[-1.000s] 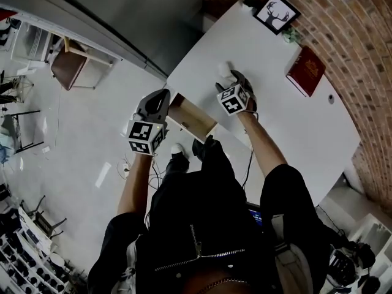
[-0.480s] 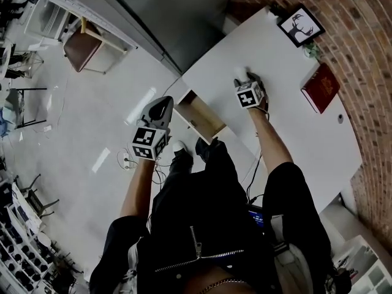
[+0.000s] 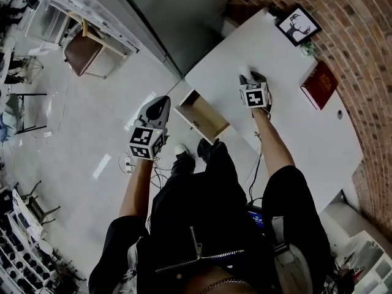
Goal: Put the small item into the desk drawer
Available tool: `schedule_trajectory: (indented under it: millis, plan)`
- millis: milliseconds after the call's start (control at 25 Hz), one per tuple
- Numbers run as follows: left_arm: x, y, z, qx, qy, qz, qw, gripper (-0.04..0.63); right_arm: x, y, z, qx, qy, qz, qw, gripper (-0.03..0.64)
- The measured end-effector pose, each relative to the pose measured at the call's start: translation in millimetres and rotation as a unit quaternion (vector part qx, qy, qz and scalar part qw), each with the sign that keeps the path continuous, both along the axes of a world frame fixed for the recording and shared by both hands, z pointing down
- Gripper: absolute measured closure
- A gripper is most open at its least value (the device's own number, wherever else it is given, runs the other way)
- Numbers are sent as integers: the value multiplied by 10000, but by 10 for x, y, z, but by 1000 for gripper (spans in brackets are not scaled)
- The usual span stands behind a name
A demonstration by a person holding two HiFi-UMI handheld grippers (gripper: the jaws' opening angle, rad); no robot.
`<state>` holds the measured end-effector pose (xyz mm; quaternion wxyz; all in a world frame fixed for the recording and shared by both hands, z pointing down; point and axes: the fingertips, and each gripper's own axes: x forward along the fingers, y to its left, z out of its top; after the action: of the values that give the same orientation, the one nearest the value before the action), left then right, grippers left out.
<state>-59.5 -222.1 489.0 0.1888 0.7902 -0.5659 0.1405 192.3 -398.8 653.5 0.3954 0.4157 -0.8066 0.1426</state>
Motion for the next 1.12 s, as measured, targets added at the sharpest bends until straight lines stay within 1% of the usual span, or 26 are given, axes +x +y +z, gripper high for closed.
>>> schedule_trajectory:
  millis: [160,280,440,760,840,1120]
  plan:
    - [-27,-3,-118,160,11,150,9998,574,-83,75,-417,487,-201,-143,9985,443]
    - [-56,22,-219,291,32,250,9993,574,-113,127,-791,865,-494,-79,9950,443]
    - [-93,82,-326,437,86,377,9983,574,-151,266,-1394,1325,-891,49,9872,443]
    - [-131,267,-644,828,116,678,9942,574,-321,815,-2458,2213,-1256,-10,9671,443]
    - [-159,319,-716,923,136,710,9931,574,-361,945,-2605,2323,-1294,-15,9640,443]
    - [-280,589,-850,1131,150,666,9912,574,-512,1306,-2672,2338,-1252,-116,9641,443]
